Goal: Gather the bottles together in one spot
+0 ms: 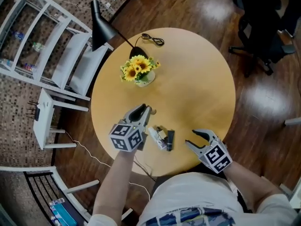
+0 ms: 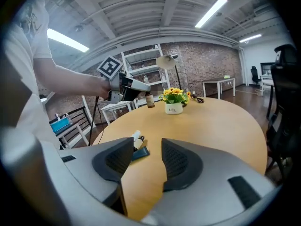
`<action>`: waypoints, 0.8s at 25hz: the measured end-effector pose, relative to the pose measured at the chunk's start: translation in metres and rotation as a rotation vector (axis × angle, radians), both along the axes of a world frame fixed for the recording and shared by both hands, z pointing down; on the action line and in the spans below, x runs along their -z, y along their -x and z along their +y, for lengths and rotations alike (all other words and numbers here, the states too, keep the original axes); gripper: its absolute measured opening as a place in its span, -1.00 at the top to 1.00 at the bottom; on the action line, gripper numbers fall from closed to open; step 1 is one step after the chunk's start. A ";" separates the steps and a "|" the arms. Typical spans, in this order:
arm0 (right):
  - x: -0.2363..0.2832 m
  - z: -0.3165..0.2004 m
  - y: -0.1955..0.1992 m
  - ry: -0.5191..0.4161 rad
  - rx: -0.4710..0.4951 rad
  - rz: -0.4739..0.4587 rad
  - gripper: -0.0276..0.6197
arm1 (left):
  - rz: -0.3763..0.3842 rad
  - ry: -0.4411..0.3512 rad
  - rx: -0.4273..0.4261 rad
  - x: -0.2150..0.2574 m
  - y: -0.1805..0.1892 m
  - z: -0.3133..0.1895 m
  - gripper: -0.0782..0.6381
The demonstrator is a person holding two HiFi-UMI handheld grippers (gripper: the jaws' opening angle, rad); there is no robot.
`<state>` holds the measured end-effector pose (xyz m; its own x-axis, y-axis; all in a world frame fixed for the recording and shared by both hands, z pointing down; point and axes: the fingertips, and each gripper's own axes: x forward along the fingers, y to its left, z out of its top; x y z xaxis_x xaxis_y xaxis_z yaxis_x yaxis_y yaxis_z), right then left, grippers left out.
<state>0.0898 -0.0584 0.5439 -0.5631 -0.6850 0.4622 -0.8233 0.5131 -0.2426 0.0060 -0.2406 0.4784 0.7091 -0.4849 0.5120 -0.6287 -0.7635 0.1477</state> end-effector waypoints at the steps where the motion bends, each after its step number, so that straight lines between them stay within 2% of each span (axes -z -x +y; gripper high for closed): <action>1: -0.003 0.004 -0.005 0.015 -0.013 -0.002 0.26 | -0.018 -0.021 0.003 -0.006 0.000 -0.012 0.59; 12: -0.037 0.040 -0.062 0.150 -0.167 0.024 0.26 | -0.109 -0.054 0.047 -0.107 0.004 -0.124 0.59; 16: -0.045 0.048 -0.073 0.200 -0.198 0.019 0.26 | -0.097 -0.075 0.063 -0.121 0.010 -0.146 0.59; 20: -0.049 0.047 -0.075 0.208 -0.201 0.022 0.26 | -0.092 -0.079 0.079 -0.134 0.020 -0.157 0.59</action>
<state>0.1650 -0.0117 0.5925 -0.4138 -0.6713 0.6150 -0.9098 0.2800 -0.3065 -0.0138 -0.3979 0.6120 0.6191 -0.5783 0.5313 -0.6952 -0.7182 0.0284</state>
